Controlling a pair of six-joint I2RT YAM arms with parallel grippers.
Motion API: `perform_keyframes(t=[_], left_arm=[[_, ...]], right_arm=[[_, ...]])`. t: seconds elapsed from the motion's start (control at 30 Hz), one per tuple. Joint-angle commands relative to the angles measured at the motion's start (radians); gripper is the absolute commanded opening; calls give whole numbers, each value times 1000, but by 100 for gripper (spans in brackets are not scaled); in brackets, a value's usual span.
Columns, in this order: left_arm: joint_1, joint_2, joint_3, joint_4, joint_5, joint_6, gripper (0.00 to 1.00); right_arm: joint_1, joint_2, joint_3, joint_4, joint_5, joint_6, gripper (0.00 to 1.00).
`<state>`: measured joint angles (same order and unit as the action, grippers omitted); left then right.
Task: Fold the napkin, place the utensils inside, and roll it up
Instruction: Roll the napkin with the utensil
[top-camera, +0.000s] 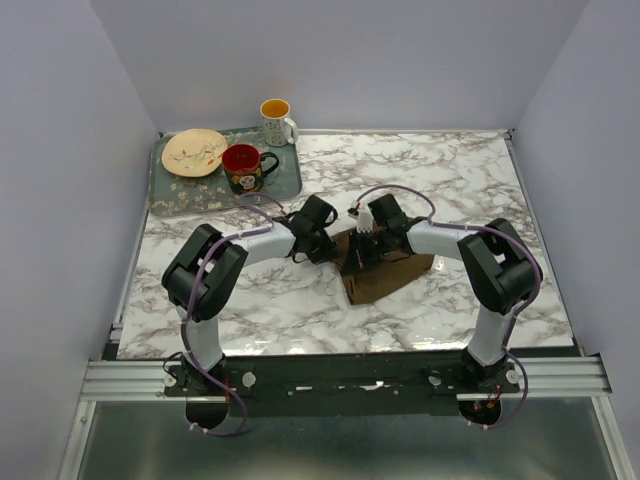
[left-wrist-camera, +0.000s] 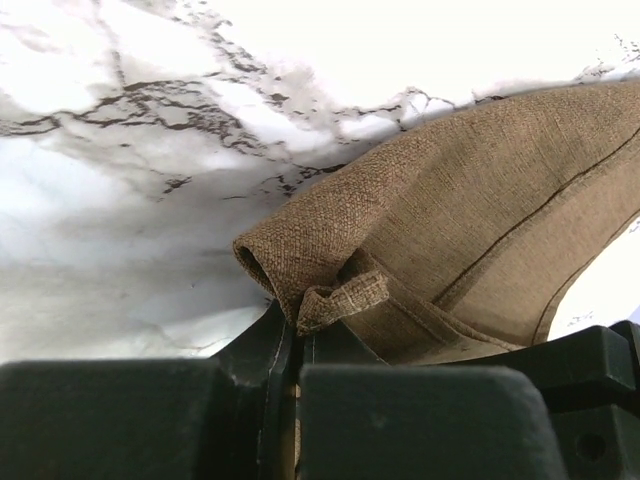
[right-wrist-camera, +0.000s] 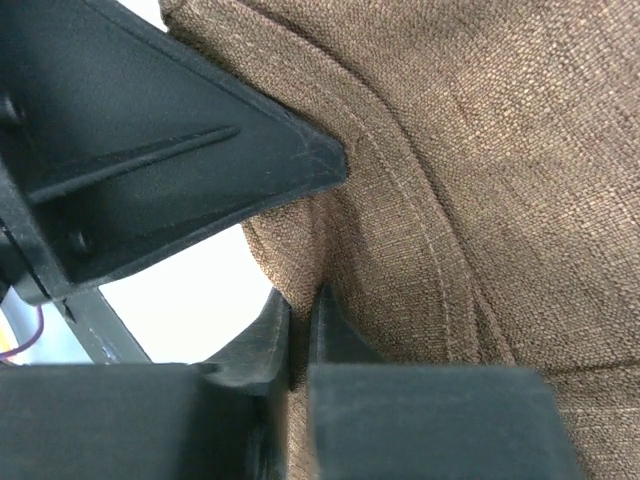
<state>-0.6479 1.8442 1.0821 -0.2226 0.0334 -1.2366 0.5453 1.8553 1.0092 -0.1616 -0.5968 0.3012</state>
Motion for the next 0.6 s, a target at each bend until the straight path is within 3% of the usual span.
perform_keyframes(t=[0.0, 0.17, 0.37, 0.57], left_arm=[[-6, 53, 47, -125, -82, 40, 0], [-16, 62, 111, -230, -82, 31, 0], [-27, 62, 142, -276, -66, -6, 0], [-27, 59, 168, -311, -33, -46, 0]], right_arm=[[31, -10, 31, -139, 129, -83, 24], [105, -112, 86, -295, 366, -97, 51], [200, -257, 13, -308, 584, -42, 60], [361, -331, -96, -147, 801, -1, 66]])
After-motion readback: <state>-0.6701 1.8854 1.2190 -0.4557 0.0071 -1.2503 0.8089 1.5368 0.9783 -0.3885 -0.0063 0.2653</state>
